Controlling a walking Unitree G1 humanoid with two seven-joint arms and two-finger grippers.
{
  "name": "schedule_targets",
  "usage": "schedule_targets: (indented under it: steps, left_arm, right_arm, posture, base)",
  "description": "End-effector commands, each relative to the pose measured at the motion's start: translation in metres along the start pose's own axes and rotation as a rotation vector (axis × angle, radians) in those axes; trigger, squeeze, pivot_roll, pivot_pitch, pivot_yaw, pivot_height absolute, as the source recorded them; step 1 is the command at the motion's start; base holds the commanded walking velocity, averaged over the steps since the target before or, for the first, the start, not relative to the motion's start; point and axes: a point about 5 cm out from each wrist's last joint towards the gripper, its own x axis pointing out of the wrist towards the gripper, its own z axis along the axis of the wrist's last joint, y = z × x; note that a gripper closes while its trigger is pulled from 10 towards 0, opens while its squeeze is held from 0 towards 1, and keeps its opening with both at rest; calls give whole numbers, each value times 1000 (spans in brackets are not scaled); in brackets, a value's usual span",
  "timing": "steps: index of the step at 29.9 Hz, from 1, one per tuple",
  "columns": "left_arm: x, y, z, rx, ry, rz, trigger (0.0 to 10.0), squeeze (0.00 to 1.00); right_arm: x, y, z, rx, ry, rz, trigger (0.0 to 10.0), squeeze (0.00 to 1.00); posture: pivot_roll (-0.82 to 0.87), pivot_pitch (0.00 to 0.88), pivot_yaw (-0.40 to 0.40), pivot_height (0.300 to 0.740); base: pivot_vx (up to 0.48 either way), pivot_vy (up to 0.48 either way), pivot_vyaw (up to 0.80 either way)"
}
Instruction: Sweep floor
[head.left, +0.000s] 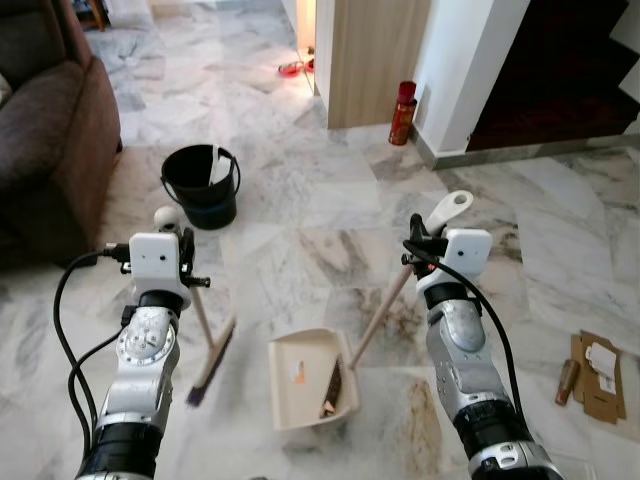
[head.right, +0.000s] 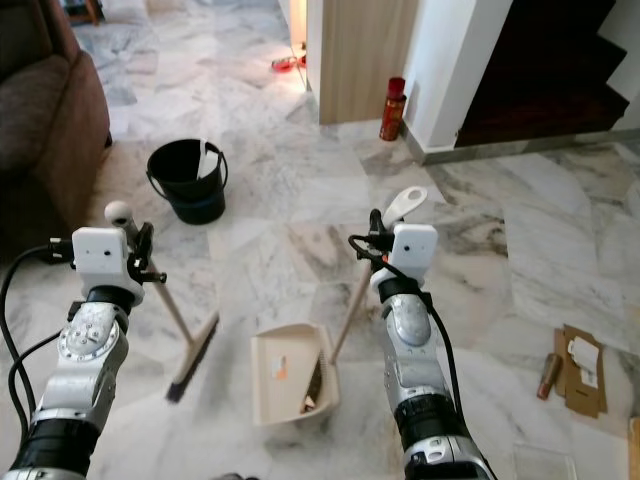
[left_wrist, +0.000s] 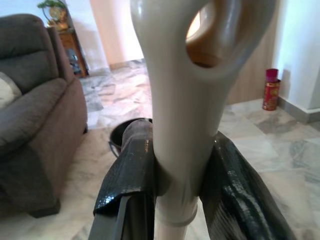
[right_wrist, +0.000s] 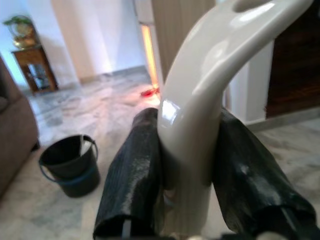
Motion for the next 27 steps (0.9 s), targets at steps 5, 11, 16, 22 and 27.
schedule_targets:
  steps: [5, 11, 16, 22, 27]
  left_arm:
    - [1, 7, 9, 12, -44, 19, 10000, 0]
    - [0, 7, 9, 14, -43, 28, 10000, 0]
    - [0, 8, 10, 11, -43, 32, 10000, 0]
    - [0, 10, 8, 16, -36, 38, 10000, 0]
    - [1, 10, 9, 16, -36, 37, 10000, 0]
  right_arm:
    - [5, 5, 13, 25, -59, 16, 10000, 0]
    - [4, 5, 11, 26, -44, 36, 10000, 0]
    - [5, 10, 12, 2, -49, 63, 10000, 0]
    - [4, 11, 11, 25, -41, 61, 10000, 0]
    - [3, 11, 9, 17, -30, 72, 10000, 0]
  posture:
    - [90, 110, -5, 740]
    - [91, 111, -8, 740]
    - [92, 123, -11, 740]
    - [91, 131, -9, 740]
    - [92, 131, -7, 740]
  base:
    - [285, 0, 303]
    - [285, 0, 0]
    - [286, 0, 110]
    - [289, 0, 246]
    - [289, 0, 0]
